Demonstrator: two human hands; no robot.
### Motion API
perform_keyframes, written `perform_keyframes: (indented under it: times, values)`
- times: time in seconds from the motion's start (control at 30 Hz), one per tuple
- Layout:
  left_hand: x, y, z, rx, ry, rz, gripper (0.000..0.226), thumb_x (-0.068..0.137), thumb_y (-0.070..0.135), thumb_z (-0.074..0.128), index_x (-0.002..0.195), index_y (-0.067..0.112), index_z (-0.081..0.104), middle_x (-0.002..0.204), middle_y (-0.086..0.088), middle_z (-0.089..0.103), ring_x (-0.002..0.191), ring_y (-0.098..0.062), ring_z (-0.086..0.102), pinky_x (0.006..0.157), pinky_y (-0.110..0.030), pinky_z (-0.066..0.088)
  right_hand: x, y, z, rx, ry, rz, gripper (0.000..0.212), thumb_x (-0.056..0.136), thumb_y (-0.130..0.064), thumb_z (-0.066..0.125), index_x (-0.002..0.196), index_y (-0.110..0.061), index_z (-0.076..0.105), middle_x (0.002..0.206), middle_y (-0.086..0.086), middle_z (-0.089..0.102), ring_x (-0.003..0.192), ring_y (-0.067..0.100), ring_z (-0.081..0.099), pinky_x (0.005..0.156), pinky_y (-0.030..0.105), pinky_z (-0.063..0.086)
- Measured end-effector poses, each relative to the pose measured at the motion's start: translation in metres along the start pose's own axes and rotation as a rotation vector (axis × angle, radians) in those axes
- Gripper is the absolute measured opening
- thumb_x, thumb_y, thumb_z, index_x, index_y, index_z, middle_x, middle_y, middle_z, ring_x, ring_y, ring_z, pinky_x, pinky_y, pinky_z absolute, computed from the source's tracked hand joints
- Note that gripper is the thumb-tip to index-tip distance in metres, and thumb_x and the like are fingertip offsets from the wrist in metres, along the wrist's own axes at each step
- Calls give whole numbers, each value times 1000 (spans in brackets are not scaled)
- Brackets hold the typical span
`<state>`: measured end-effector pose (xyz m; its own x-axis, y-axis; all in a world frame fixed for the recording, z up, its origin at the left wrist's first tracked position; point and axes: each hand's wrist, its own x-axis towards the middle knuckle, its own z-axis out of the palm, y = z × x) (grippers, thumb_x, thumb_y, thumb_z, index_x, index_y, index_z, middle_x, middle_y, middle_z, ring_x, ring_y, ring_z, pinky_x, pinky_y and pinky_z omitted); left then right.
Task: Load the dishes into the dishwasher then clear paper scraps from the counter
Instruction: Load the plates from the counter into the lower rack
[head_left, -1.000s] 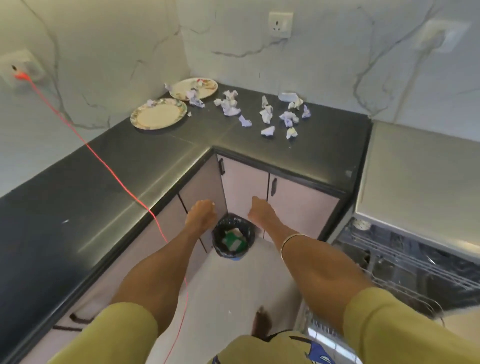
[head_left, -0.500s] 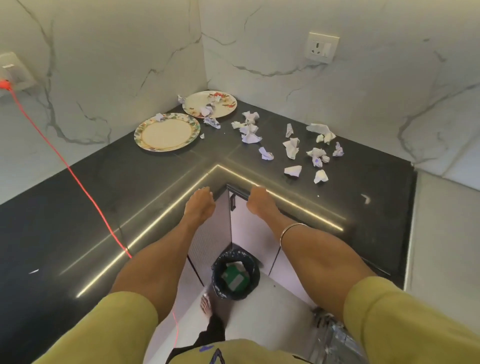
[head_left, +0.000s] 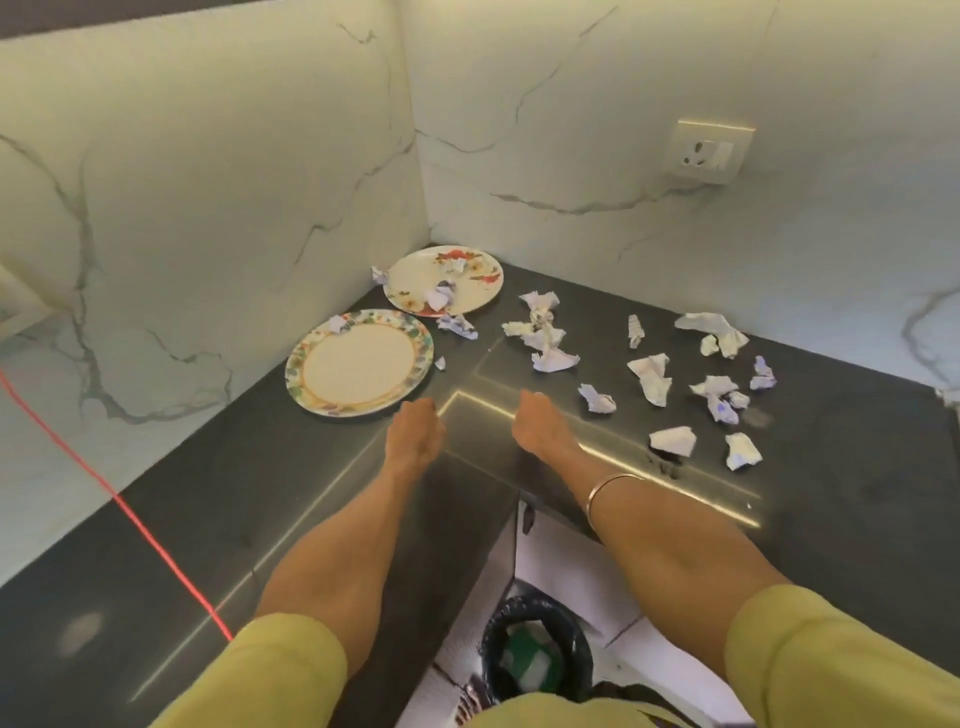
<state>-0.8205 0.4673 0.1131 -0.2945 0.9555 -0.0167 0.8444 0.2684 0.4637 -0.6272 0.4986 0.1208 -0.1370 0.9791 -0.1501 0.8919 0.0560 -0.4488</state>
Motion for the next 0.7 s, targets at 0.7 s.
perform_keyframes:
  times: [0.7]
  values:
    - [134, -34, 33, 126, -69, -114, 37, 91, 28, 52, 122, 8, 54, 121, -12, 53, 110, -31, 49, 91, -40, 46, 211, -36, -6, 18, -137, -54, 35, 92, -10, 50, 127, -6, 55, 130, 18, 58, 120, 35, 55, 96, 36, 45]
